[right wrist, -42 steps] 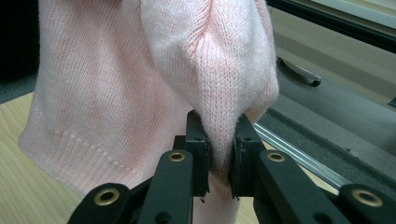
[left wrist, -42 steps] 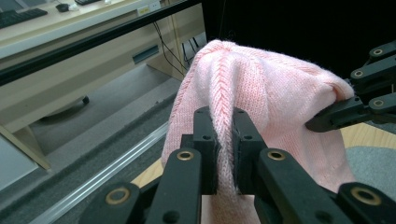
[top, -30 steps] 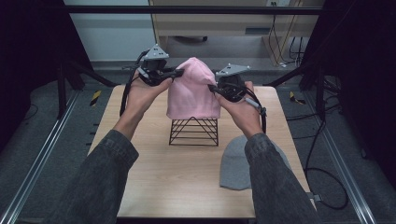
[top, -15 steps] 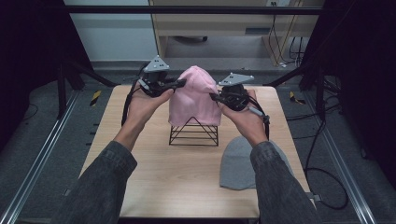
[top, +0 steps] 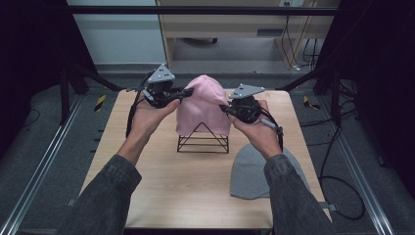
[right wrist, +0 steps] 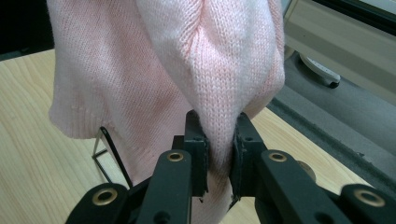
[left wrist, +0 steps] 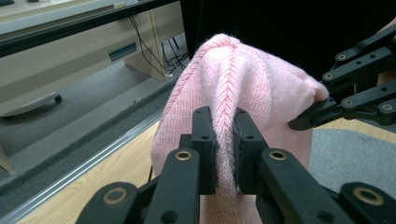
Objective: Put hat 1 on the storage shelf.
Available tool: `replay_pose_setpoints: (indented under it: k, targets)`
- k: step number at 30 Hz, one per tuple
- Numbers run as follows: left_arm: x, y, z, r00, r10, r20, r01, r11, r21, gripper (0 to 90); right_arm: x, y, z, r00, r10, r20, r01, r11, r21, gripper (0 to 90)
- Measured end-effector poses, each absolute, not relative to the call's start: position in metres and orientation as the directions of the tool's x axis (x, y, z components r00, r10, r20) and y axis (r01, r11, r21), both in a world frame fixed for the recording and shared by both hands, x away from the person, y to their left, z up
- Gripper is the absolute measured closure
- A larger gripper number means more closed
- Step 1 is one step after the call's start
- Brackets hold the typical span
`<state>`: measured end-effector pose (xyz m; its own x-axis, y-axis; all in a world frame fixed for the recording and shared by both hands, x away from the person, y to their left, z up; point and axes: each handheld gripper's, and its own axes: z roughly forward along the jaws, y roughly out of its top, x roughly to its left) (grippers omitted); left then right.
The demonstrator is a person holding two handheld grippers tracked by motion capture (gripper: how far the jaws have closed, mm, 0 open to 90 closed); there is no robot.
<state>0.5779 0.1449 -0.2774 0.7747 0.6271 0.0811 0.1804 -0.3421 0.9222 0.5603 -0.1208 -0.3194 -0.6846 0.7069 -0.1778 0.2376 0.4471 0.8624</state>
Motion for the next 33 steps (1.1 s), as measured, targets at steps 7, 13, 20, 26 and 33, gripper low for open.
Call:
replay_pose_setpoints:
  k: [7,13,20,26,33]
  targets:
    - [0.572,0.148,-0.275,0.774,0.626,0.091,0.173,-0.348,0.922,81.6,0.556,-0.122,-0.32,-0.69,0.703,-0.174,0.232,0.442,0.866,79.7]
    - [0.569,0.15,-0.286,0.772,0.627,0.098,0.178,-0.362,0.915,80.7,0.554,-0.12,-0.323,-0.697,0.694,-0.182,0.234,0.461,0.856,79.8]
    - [0.571,0.151,-0.297,0.772,0.628,0.099,0.189,-0.376,0.907,80.5,0.553,-0.118,-0.332,-0.7,0.686,-0.198,0.238,0.486,0.841,79.8]
    - [0.573,0.15,-0.304,0.771,0.627,0.109,0.19,-0.391,0.9,80.3,0.554,-0.118,-0.341,-0.702,0.685,-0.198,0.25,0.497,0.831,79.8]
    - [0.573,0.15,-0.313,0.774,0.621,0.121,0.188,-0.409,0.893,80.3,0.554,-0.118,-0.35,-0.703,0.68,-0.209,0.255,0.515,0.818,79.7]
